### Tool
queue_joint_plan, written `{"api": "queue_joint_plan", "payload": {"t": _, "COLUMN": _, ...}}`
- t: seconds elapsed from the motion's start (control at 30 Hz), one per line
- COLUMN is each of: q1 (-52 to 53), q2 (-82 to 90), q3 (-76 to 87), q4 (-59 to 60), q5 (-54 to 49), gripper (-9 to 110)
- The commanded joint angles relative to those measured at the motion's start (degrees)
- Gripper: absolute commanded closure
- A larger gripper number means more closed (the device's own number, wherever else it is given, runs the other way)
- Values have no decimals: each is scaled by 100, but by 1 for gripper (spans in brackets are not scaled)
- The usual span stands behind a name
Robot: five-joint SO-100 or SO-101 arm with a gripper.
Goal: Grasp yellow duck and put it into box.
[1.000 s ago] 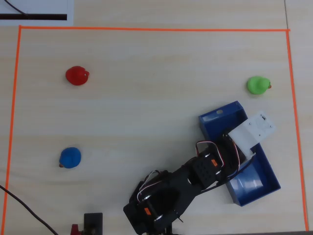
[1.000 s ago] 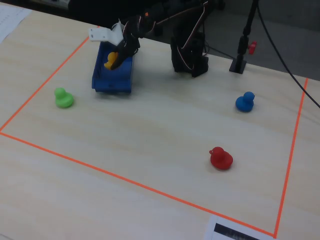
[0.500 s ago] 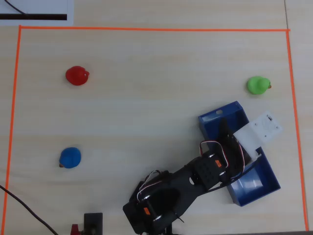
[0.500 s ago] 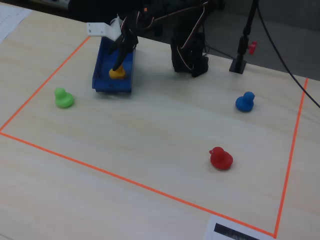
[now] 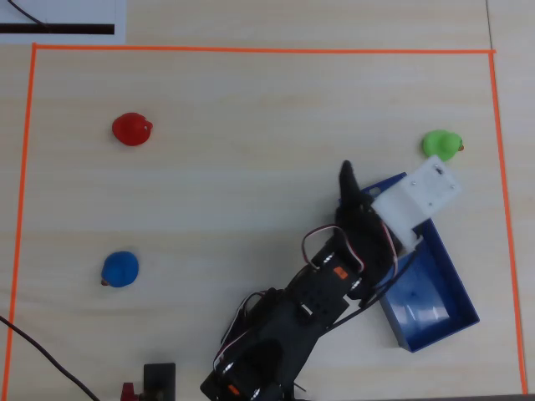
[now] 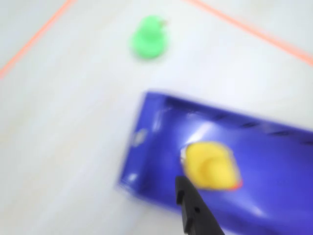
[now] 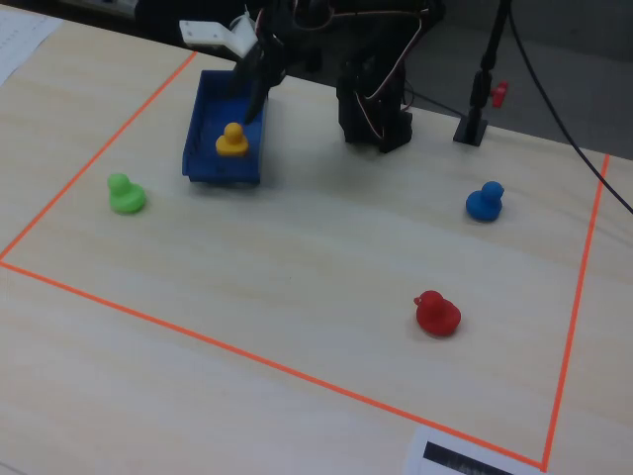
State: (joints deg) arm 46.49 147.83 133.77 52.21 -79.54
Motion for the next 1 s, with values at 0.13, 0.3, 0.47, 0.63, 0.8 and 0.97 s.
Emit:
{"api": "queue_joint_plan", "payload": {"t": 0.13, "q1": -2619, "q2": 2285, "q3": 712, "q4": 1521, "q5": 439, "gripper": 47}}
{"api": "queue_joint_plan", "payload": {"t": 0.3, "q1": -3173, "q2": 3190, "q3": 1670, "q4": 1942, "q5": 378, "gripper": 47}}
{"api": "queue_joint_plan", "payload": {"t": 0.47, "q1": -3384, "q2": 3788, "q3": 2681, "q4": 1819, "q5": 281, "gripper": 48}}
{"api": "queue_joint_plan", "payload": {"t": 0.63, "q1": -3595, "q2": 4175, "q3": 3454, "q4": 1538, "q5": 325, "gripper": 48}}
{"api": "queue_joint_plan", "payload": {"t": 0.8, "q1": -3709, "q2": 4175, "q3": 4113, "q4": 1116, "q5": 352, "gripper": 51}}
{"api": "queue_joint_plan", "payload": {"t": 0.97, "q1": -3797, "q2": 4175, "q3": 4438, "q4": 1002, "q5": 536, "gripper": 55}}
